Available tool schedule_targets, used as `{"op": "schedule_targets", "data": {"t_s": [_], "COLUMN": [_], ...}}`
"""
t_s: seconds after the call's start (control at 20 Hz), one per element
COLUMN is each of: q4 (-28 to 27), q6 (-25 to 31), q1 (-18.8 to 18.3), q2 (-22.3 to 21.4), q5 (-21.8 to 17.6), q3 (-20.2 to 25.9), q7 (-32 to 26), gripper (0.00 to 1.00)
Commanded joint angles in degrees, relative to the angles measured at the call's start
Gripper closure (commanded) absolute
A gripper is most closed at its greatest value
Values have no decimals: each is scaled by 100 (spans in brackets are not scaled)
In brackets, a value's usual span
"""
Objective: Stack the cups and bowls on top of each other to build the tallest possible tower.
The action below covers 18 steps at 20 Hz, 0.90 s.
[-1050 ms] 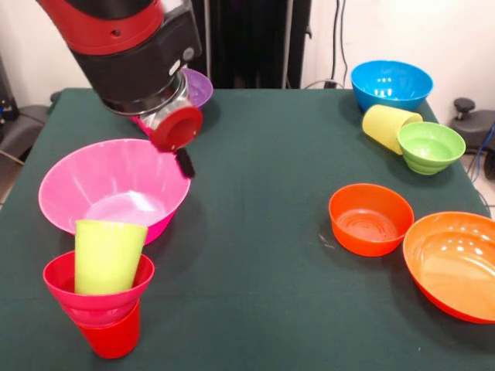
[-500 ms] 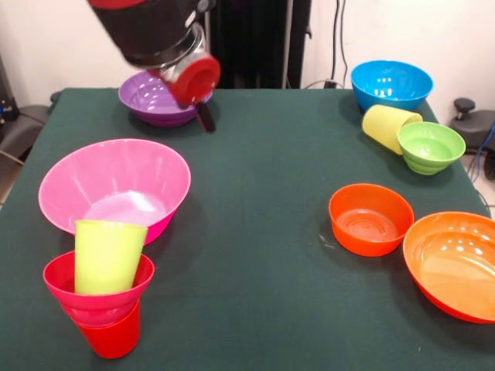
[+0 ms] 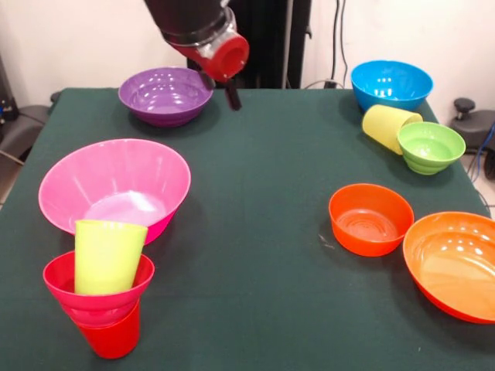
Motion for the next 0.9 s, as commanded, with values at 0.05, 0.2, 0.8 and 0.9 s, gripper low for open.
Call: {"op": "schedule_targets", "data": {"t_s": [0.05,0.2,0.8,0.9], "q4": [848,723,1253,1355], "q6": [-839,-1088,-1797,-1988], "q1": [-25,46,2,-8], "q2": [339,577,679,692], "q5": [-727,-684,-98,-25], "q3": [707,785,1167,1275], "q7": [-1471,-1081,-245,-169], "gripper": [0,0,0,0]}}
